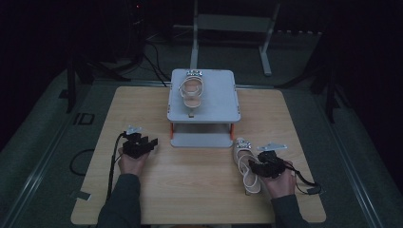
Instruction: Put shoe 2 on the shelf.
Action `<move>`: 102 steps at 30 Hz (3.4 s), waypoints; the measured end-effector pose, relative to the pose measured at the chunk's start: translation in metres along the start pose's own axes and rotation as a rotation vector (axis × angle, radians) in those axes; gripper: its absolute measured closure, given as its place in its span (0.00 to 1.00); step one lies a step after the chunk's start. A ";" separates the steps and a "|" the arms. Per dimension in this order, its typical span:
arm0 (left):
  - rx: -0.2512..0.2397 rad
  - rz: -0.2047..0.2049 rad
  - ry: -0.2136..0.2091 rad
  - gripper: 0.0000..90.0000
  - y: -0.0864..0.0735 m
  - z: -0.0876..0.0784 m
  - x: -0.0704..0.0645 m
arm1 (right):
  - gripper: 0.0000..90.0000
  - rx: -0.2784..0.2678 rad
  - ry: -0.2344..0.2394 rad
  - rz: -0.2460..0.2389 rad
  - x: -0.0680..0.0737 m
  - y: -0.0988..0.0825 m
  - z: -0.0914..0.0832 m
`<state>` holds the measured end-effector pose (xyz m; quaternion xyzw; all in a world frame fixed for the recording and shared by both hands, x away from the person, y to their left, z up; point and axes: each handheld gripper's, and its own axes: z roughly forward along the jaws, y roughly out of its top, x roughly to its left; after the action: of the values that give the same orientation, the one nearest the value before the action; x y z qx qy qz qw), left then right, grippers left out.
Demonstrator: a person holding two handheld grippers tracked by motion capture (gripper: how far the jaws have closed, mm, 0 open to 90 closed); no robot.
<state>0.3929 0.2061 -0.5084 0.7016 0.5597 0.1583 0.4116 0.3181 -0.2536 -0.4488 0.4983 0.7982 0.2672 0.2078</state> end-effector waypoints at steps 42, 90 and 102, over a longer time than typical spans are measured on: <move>0.000 0.001 -0.001 0.54 0.000 0.000 0.000 | 0.92 0.046 0.078 0.408 -0.034 0.015 -0.004; 0.001 0.001 -0.006 0.54 0.000 0.000 0.000 | 0.91 -0.128 0.097 0.578 -0.091 0.123 -0.016; -0.001 0.005 0.000 0.54 0.000 0.000 -0.001 | 0.91 -0.134 0.111 0.585 -0.094 0.158 -0.026</move>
<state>0.3932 0.2053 -0.5083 0.7027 0.5581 0.1595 0.4115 0.4493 -0.2876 -0.3224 0.6767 0.6115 0.3948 0.1104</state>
